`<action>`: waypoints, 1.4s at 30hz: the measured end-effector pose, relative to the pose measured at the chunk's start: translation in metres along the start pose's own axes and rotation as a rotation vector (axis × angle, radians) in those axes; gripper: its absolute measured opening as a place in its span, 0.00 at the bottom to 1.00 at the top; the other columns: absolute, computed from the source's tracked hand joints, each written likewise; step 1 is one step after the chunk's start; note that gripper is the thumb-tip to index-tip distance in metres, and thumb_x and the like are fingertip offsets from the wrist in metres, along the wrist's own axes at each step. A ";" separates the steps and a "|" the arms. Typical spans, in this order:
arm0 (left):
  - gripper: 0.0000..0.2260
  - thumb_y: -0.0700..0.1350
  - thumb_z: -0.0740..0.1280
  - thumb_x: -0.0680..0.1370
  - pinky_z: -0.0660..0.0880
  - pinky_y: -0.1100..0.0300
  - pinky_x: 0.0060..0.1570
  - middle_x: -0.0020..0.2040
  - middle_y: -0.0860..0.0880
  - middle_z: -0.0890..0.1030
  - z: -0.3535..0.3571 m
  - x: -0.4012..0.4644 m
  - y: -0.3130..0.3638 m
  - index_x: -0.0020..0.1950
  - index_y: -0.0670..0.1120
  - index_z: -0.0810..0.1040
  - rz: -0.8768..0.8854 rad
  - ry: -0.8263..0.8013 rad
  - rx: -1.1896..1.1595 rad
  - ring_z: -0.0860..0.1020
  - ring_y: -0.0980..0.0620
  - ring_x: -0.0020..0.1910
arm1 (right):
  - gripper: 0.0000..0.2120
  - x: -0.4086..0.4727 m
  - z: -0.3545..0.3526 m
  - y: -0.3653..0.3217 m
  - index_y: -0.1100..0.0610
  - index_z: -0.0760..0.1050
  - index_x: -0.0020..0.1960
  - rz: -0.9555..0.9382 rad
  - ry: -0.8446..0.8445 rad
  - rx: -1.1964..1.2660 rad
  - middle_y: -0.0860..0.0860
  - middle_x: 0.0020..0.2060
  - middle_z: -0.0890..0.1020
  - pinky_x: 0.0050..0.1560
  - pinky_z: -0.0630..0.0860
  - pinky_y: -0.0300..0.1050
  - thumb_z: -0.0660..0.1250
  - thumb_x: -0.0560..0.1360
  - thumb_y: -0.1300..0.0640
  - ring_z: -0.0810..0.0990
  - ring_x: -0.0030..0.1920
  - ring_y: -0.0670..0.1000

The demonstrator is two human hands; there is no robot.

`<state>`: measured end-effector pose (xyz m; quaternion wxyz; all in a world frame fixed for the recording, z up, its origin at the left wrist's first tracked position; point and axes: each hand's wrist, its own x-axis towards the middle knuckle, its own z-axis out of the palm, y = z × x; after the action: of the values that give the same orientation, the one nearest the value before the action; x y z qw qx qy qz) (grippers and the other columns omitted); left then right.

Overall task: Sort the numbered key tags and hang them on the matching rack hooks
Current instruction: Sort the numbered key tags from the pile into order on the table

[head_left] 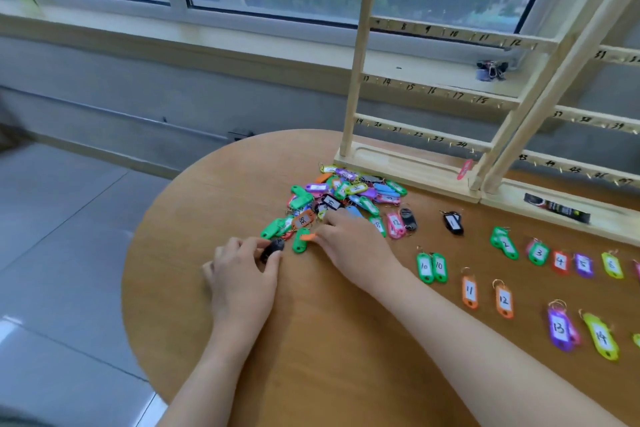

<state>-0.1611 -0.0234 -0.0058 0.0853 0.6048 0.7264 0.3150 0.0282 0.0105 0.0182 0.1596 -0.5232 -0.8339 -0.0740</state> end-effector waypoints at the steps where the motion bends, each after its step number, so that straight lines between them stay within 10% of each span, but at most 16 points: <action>1: 0.06 0.53 0.72 0.76 0.65 0.49 0.54 0.46 0.54 0.78 0.000 -0.001 -0.001 0.51 0.54 0.83 0.007 -0.002 -0.007 0.75 0.48 0.52 | 0.10 0.001 -0.001 0.001 0.57 0.82 0.42 -0.006 0.004 0.004 0.51 0.37 0.78 0.29 0.70 0.47 0.72 0.78 0.52 0.79 0.37 0.55; 8: 0.05 0.51 0.67 0.80 0.62 0.51 0.52 0.47 0.55 0.80 0.000 -0.002 -0.001 0.49 0.53 0.82 0.019 -0.011 -0.031 0.75 0.48 0.52 | 0.13 0.001 -0.019 0.005 0.60 0.79 0.45 0.393 -0.231 0.421 0.55 0.39 0.82 0.44 0.78 0.55 0.61 0.83 0.56 0.80 0.41 0.55; 13: 0.14 0.65 0.72 0.71 0.61 0.53 0.52 0.45 0.58 0.76 -0.004 -0.003 0.000 0.50 0.60 0.82 0.059 -0.076 -0.006 0.73 0.52 0.51 | 0.09 -0.006 -0.038 0.003 0.57 0.85 0.47 0.665 -0.277 0.905 0.52 0.38 0.87 0.38 0.78 0.39 0.66 0.80 0.58 0.80 0.33 0.43; 19: 0.05 0.52 0.72 0.77 0.69 0.53 0.49 0.43 0.56 0.76 -0.006 -0.004 0.003 0.49 0.53 0.85 0.177 -0.113 -0.096 0.75 0.51 0.47 | 0.06 -0.024 -0.052 -0.009 0.61 0.82 0.55 0.829 -0.140 1.321 0.54 0.43 0.88 0.39 0.76 0.41 0.67 0.80 0.64 0.81 0.36 0.47; 27: 0.16 0.47 0.62 0.83 0.66 0.52 0.36 0.31 0.54 0.76 -0.007 -0.005 -0.003 0.35 0.55 0.70 0.150 -0.160 -0.265 0.74 0.48 0.35 | 0.04 -0.057 -0.066 -0.018 0.61 0.80 0.52 0.892 -0.076 1.242 0.54 0.41 0.88 0.36 0.75 0.41 0.69 0.78 0.64 0.80 0.35 0.48; 42: 0.04 0.48 0.72 0.78 0.73 0.58 0.40 0.39 0.57 0.85 -0.026 -0.012 0.010 0.43 0.54 0.83 0.153 -0.401 -0.439 0.81 0.57 0.42 | 0.02 -0.143 -0.092 -0.038 0.56 0.82 0.46 0.943 0.060 1.139 0.51 0.39 0.88 0.41 0.72 0.46 0.74 0.77 0.58 0.79 0.35 0.46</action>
<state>-0.1628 -0.0435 0.0172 0.3317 0.6748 0.5621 0.3444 0.0688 -0.1540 0.0571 0.4441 -0.6599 -0.4248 0.4322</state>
